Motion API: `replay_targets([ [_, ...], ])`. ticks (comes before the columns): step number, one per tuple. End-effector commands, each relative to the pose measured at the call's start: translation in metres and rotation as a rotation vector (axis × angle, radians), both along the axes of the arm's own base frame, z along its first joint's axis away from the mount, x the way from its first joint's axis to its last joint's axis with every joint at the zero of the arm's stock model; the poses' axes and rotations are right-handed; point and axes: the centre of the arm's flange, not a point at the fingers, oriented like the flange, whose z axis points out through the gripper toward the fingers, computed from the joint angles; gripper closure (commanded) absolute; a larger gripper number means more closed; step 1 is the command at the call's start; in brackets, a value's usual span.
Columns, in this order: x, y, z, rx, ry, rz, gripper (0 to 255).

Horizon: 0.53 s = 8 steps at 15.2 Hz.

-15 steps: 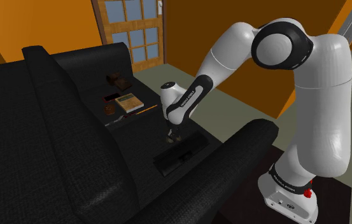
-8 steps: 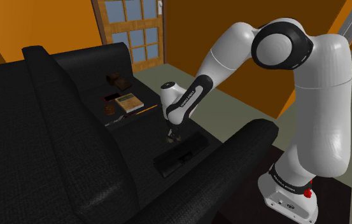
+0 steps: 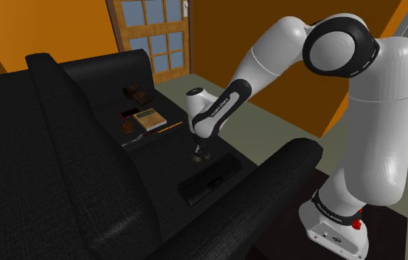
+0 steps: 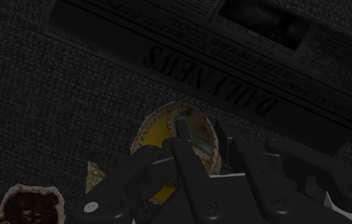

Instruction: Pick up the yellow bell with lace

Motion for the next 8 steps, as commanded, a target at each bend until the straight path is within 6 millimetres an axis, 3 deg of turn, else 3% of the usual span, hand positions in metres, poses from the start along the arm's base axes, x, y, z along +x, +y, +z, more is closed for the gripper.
replay_targets([
  [1,0.0,-0.001,0.011,0.0,0.0,0.0,255],
  [8,0.0,-0.001,0.048,0.0,0.0,0.0,255],
])
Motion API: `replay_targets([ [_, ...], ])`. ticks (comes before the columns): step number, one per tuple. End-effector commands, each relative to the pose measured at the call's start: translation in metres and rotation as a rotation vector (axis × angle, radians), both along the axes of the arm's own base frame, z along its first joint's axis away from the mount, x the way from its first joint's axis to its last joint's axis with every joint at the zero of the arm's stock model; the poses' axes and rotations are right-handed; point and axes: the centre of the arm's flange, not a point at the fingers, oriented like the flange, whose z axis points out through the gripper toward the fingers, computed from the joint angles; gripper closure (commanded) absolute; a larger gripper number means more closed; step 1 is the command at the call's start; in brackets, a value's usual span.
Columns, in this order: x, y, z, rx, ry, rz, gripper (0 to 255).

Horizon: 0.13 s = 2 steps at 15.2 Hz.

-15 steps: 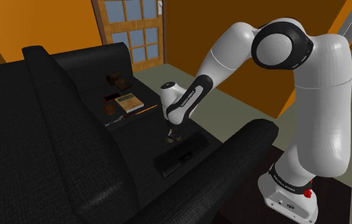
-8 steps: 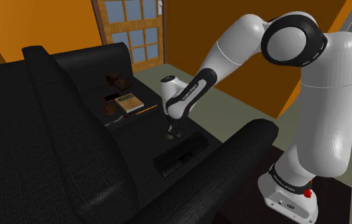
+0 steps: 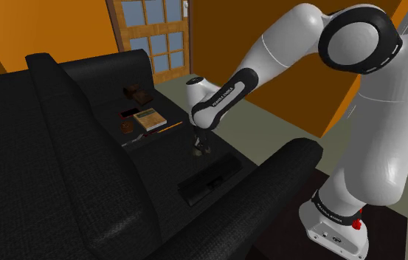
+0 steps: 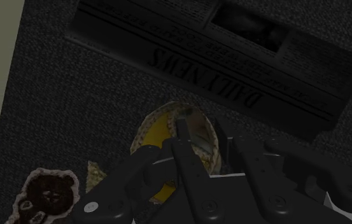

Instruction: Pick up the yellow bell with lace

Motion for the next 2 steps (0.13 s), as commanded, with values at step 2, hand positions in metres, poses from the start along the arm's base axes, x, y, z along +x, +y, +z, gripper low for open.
replay_targets([
  [2,-0.0009,0.0005,0.0059,0.0,0.0,0.0,255],
])
